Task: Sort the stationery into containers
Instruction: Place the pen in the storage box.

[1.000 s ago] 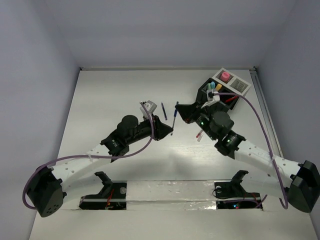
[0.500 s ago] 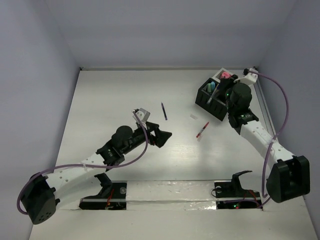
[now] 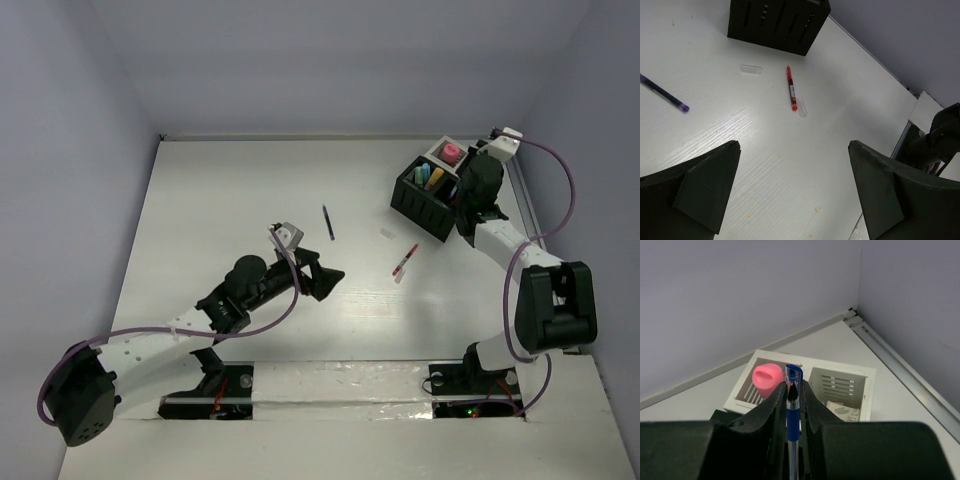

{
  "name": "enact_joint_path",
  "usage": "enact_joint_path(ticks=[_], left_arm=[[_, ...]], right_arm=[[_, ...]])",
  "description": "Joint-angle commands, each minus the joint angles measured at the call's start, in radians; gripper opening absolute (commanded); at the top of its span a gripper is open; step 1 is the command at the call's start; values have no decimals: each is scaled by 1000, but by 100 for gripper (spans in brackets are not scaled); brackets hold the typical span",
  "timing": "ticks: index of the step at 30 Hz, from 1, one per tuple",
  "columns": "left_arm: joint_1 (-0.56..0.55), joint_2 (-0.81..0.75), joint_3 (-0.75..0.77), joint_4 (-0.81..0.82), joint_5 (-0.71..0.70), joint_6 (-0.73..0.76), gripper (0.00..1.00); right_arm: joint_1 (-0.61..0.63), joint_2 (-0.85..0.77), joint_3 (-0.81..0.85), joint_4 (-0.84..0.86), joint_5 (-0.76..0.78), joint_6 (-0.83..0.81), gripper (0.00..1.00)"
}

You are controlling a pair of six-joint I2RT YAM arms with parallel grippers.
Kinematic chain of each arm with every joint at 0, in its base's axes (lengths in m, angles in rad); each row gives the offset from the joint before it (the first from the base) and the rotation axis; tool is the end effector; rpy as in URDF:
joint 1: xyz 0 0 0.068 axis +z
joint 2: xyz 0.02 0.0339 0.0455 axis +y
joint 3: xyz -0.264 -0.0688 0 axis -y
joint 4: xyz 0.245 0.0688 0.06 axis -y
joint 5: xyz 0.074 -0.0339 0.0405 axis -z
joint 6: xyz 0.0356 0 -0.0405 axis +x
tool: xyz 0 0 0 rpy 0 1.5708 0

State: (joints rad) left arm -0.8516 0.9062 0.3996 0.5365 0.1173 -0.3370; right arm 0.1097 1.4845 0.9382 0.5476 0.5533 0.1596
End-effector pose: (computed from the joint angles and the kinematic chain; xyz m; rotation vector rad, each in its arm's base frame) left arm 0.1351 -0.1606 0.2582 0.5106 1.5526 -1.0206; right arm 0.3420 0.0189 0.3006 0.4681 1.5028 -0.2225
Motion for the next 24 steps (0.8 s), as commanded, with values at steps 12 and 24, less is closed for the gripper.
enact_joint_path(ticks=[12,24], left_arm=[[-6,37,10,82,24,9,88],[-6,14,2,68,-21,21,81]], right_arm=[[1,-39,-82,152,-110,-20,59],[48,-323,-108,-305,-304,237,56]])
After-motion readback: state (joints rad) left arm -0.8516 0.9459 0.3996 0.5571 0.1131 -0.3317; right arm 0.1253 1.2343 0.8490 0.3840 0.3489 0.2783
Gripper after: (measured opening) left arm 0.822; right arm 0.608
